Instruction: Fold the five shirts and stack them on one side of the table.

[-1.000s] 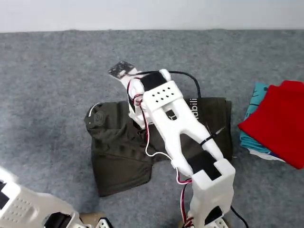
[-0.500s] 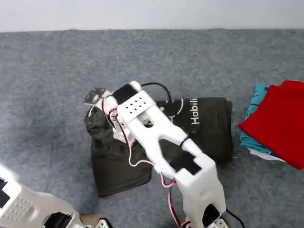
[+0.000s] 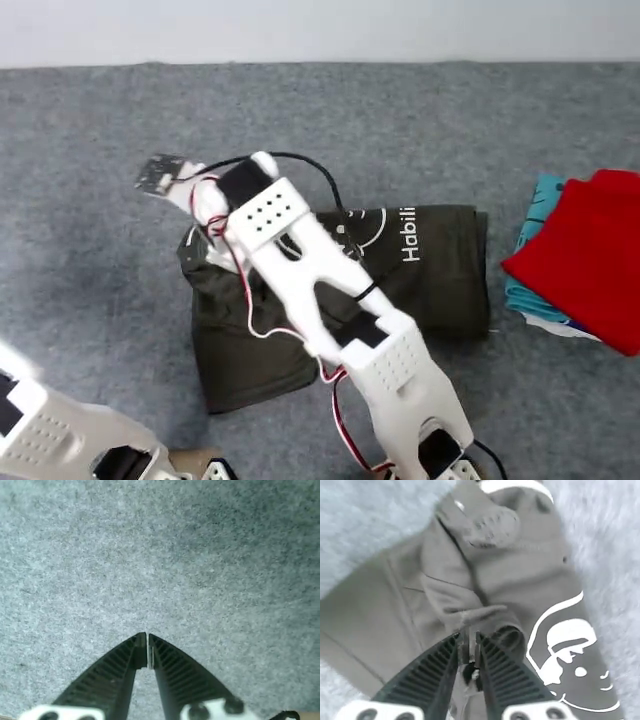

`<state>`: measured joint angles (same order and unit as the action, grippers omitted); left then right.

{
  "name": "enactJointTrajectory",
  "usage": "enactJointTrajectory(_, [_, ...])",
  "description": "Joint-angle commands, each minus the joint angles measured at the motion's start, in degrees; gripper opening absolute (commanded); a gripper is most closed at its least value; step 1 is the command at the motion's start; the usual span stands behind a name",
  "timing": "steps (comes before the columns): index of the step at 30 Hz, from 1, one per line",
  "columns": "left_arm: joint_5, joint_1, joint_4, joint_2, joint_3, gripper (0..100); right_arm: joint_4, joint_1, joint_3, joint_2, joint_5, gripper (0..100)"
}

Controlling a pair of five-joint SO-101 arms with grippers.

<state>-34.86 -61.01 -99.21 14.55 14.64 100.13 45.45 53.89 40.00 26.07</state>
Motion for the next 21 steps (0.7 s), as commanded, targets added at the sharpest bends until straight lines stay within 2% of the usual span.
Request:
enactJointTrajectory(1, [-0.79,1.49,-1.32,-4.13,0.31,2,2.68,2.51,6.15,-1.36,0.44,2.8])
enactJointTrajectory(6, [-0.79,4.48,-1.32,-6.24,-0.22,2,2.59,4.79,6.51,-2.59,0.44,3.3])
enactJointTrajectory(9, [-0.79,8.97,-1.32,-11.16,-2.24,2,2.68,2.07,6.51,-2.86,-0.44,4.8])
enactJointTrajectory(15, [-0.18,25.58,-1.14,-19.25,-12.53,4,2.86,-8.66,6.42,-4.44,-8.0,13.0])
enactJointTrajectory(21, [10.9,42.55,2.2,-21.27,-19.56,8,2.95,-18.42,4.57,-7.34,-8.35,10.6])
